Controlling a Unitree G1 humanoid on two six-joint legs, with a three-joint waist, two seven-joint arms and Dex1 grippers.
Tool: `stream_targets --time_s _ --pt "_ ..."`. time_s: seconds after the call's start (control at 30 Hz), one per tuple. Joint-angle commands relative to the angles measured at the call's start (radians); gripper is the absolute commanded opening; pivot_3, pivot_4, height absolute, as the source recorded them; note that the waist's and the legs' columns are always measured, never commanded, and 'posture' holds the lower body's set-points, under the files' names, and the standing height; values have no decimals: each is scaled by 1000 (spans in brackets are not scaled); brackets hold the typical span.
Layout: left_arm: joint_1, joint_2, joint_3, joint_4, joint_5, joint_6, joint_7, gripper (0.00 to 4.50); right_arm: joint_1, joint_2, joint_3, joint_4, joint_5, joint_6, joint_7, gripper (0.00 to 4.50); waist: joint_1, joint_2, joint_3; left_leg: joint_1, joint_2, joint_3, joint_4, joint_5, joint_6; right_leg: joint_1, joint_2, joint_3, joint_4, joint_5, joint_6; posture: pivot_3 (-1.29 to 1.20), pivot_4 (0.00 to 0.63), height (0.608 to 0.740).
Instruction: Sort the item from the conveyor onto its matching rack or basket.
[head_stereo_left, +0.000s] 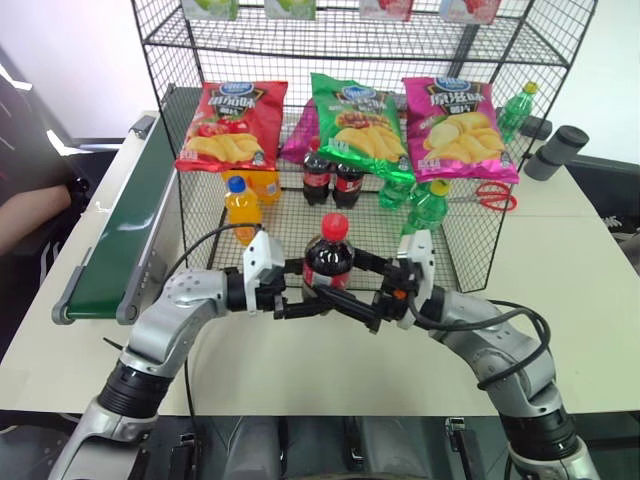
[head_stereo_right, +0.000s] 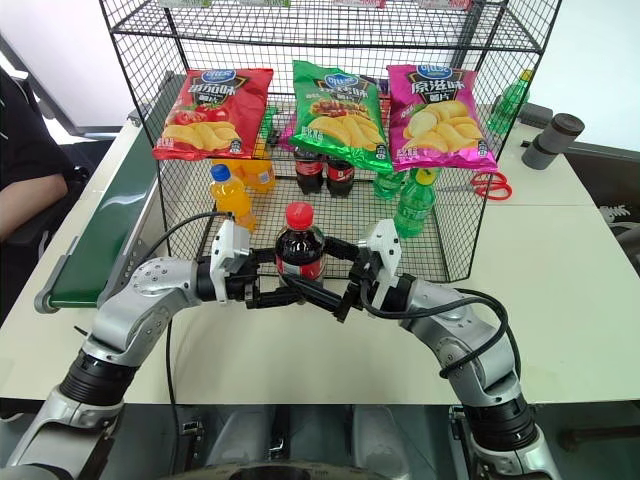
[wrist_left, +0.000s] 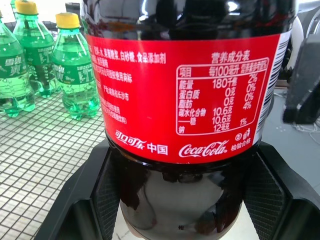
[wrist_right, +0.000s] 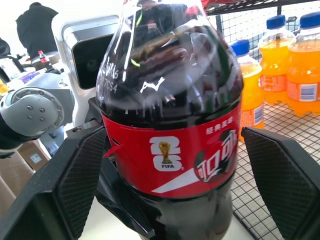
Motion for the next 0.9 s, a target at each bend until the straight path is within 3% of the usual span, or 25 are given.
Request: stream_targets --time_s 0.03,0.07,0.1,0.2,0.3,0.33,0.5,0.67,0.9 --pt "-27 -11 15 -36 -7 -8 1 2805 -16 8 -5 -38 34 13 6 3682 0 0 0 0 0 0 0 0 0 0 0 0 0 0 0 0 150 740" --pt "-26 -13 13 -38 -5 -7 2 2805 -17 9 -6 -40 36 16 4 3184 0 0 0 0 0 0 0 0 0 0 0 0 0 0 0 0 150 740" --pt "-25 -14 11 -40 -5 -1 4 2805 -18 10 -8 -43 39 21 1 2960 0 0 0 0 0 0 0 0 0 0 0 0 0 0 0 0 150 740" --pt "-24 -17 8 -47 -21 30 1 2805 -20 13 -11 -49 39 26 -7 2960 0 0 0 0 0 0 0 0 0 0 0 0 0 0 0 0 150 740" --pt "-26 -20 22 -51 -53 78 0 4362 -22 17 -16 -50 37 27 -13 2960 0 0 0 0 0 0 0 0 0 0 0 0 0 0 0 0 150 740" --pt "-27 -20 24 -49 -36 68 9 4487 -22 18 -17 -50 34 26 -14 2960 0 0 0 0 0 0 0 0 0 0 0 0 0 0 0 0 150 740" --pt "-10 11 29 -38 34 31 34 4487 -41 39 -31 -25 -4 -10 -43 2960 -2 0 0 0 0 0 0 0 0 0 0 0 0 0 0 0 150 740" --pt "68 44 134 -16 41 -3 85 4487 -85 79 -47 77 -131 -122 -113 2960 -3 0 0 0 0 0 0 0 0 0 0 0 1 0 0 0 150 740" --pt "187 23 294 -20 60 -109 216 4487 -133 178 30 396 -406 -456 -177 2960 -2 0 0 0 0 1 0 0 0 -1 -1 1 0 0 0 0 150 740"
